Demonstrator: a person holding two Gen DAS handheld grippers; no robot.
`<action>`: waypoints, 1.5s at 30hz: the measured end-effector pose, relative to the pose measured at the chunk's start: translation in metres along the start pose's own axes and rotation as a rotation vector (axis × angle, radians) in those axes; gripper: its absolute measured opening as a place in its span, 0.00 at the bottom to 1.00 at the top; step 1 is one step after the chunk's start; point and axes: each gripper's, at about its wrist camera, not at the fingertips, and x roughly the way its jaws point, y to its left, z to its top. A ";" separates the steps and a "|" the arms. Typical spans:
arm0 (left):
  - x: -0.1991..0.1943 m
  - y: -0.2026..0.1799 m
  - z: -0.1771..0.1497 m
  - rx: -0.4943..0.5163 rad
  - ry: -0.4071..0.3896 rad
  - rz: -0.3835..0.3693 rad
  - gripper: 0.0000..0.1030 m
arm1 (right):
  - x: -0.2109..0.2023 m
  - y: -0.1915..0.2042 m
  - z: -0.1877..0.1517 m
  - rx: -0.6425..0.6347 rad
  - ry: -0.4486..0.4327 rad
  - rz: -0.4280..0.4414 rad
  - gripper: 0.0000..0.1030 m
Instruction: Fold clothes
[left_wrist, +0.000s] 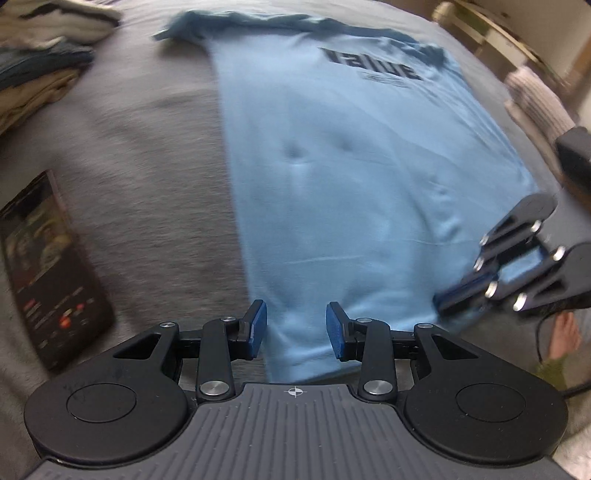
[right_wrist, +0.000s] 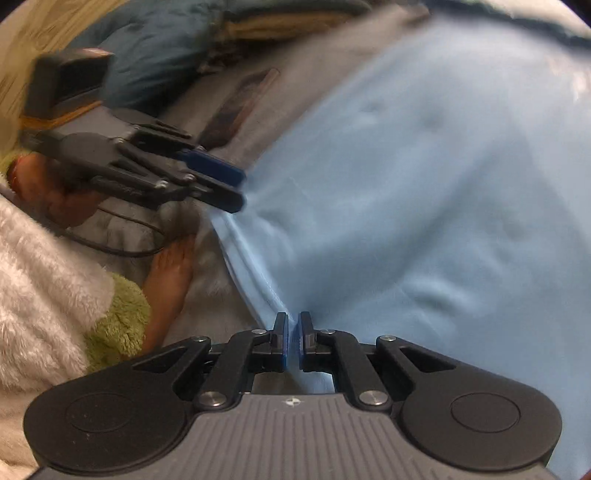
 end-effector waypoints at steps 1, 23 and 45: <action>0.000 0.003 -0.001 -0.008 -0.004 0.011 0.34 | -0.005 -0.003 0.007 0.016 -0.037 -0.009 0.05; -0.017 0.033 -0.032 -0.094 0.060 -0.014 0.34 | 0.058 0.008 0.010 0.102 -0.077 0.137 0.05; -0.047 0.054 -0.040 -0.216 -0.002 0.074 0.34 | 0.088 0.028 0.052 0.027 -0.224 0.165 0.05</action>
